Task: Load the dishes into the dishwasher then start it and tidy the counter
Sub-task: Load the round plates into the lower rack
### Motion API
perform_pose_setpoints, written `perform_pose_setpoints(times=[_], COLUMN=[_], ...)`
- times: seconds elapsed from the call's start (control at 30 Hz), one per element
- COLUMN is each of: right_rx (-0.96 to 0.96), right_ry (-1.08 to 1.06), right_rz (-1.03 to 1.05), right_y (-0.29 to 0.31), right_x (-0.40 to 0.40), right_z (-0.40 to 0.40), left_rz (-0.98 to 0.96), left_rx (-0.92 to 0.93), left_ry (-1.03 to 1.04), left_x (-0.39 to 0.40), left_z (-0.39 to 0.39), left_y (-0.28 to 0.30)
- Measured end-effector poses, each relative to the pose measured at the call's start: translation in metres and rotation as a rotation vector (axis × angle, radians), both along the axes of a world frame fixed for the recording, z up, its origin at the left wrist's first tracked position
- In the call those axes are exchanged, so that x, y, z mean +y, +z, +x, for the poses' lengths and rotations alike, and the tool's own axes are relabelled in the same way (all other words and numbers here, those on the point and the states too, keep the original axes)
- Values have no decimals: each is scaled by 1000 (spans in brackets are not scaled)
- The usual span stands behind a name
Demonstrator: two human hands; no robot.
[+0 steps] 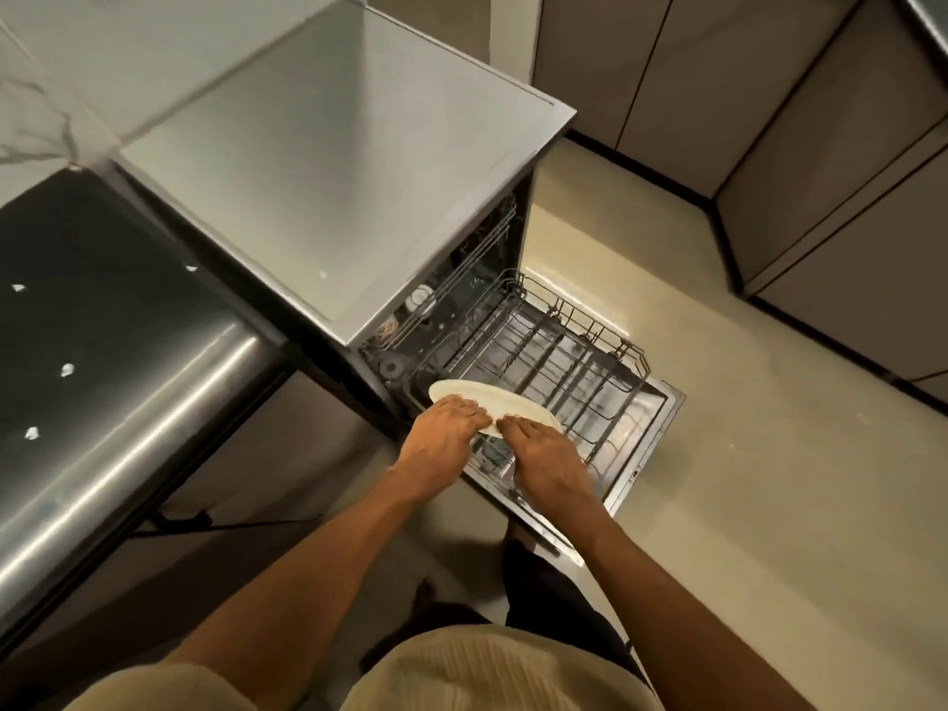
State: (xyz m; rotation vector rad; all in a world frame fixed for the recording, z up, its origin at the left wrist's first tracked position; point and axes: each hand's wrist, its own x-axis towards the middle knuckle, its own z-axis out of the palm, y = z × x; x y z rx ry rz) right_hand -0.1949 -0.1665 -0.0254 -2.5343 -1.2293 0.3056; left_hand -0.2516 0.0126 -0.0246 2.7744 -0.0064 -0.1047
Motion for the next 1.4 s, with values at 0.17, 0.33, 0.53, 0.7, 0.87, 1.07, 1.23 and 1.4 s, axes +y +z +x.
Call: perform_pose_setpoints(times=[0.17, 0.33, 0.53, 0.7, 0.87, 1.07, 1.23, 1.4], right_rx=[114, 180, 246, 289, 287, 298, 338, 300], right_ry=[17, 39, 6, 4, 5, 36, 22, 38], right_rz=[-126, -206, -255, -261, -272, -297, -266, -251], right_y=[-13, -24, -61, -96, -140, -206, -252, -293], right_x=[-1, 4, 21, 48, 71, 84, 99, 117], right_z=[53, 102, 141, 168, 184, 201, 201, 200], left_rz=[4, -53, -17, -35, -106, -171, -160, -125], left_rx=[78, 189, 338, 348, 413, 431, 433, 413], left_ry=[11, 104, 138, 204, 382, 362, 364, 358], left_x=[0, 2, 19, 41, 59, 83, 103, 122], left_z=[59, 105, 147, 171, 190, 204, 212, 210], left_y=[-7, -14, -49, -83, -134, -208, -262, -300])
